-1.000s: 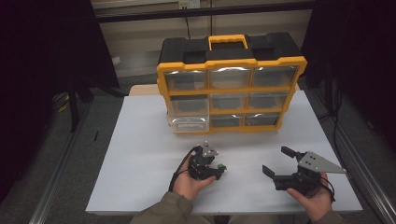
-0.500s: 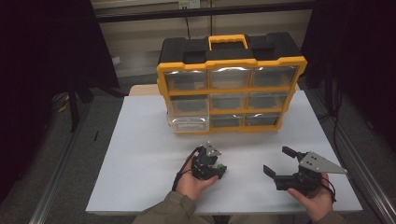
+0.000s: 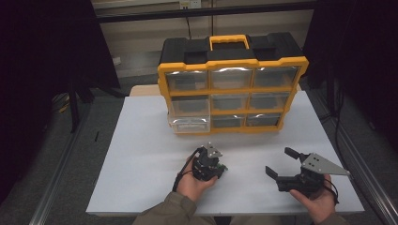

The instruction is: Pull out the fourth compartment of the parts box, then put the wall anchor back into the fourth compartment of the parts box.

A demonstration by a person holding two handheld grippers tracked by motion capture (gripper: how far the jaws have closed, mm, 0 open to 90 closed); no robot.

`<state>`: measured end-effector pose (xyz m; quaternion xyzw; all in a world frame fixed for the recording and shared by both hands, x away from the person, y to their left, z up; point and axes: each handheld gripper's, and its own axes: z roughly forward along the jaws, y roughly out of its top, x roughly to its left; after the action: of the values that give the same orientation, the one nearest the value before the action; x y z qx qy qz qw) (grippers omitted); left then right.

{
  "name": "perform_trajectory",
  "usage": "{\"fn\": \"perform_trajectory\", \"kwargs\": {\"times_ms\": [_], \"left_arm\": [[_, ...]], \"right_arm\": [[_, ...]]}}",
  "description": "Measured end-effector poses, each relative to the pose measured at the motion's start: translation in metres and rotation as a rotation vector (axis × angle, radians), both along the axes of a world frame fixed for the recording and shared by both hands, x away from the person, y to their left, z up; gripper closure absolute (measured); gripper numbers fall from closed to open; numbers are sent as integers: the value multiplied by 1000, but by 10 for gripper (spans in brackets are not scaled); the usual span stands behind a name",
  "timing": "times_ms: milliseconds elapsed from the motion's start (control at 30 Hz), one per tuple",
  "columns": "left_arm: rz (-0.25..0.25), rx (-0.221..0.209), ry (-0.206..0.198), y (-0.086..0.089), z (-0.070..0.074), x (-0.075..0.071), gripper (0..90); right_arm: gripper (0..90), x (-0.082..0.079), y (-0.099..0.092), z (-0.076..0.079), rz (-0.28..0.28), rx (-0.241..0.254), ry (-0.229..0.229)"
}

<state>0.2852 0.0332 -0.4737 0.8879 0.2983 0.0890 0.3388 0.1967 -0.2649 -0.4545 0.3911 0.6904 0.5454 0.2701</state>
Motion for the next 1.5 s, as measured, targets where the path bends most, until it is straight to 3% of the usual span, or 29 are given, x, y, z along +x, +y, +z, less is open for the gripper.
{"fn": "perform_trajectory", "kwargs": {"times_ms": [67,133,167,300,367,500,1267,1500], "left_arm": [[-17,-12,31,3,2,1,652],[-21,-3,32,5,2,1,652],[12,-22,9,5,0,-1,652],[21,-28,20,9,4,-1,652],[16,-45,20,8,4,-1,652],[-4,-35,46,9,6,1,652],[-7,-94,85,4,25,9,654],[-37,-95,115,1,35,13,654]], "right_arm": [[36,0,0,0,1,0,-4],[36,1,1,0,10,-6,-5],[36,1,2,1,10,-5,-8],[36,1,3,0,19,-5,-5],[36,2,3,0,21,-11,-12],[36,2,2,0,20,-8,-8],[35,1,3,1,20,-3,-8],[35,1,4,1,20,-2,-7]]}}
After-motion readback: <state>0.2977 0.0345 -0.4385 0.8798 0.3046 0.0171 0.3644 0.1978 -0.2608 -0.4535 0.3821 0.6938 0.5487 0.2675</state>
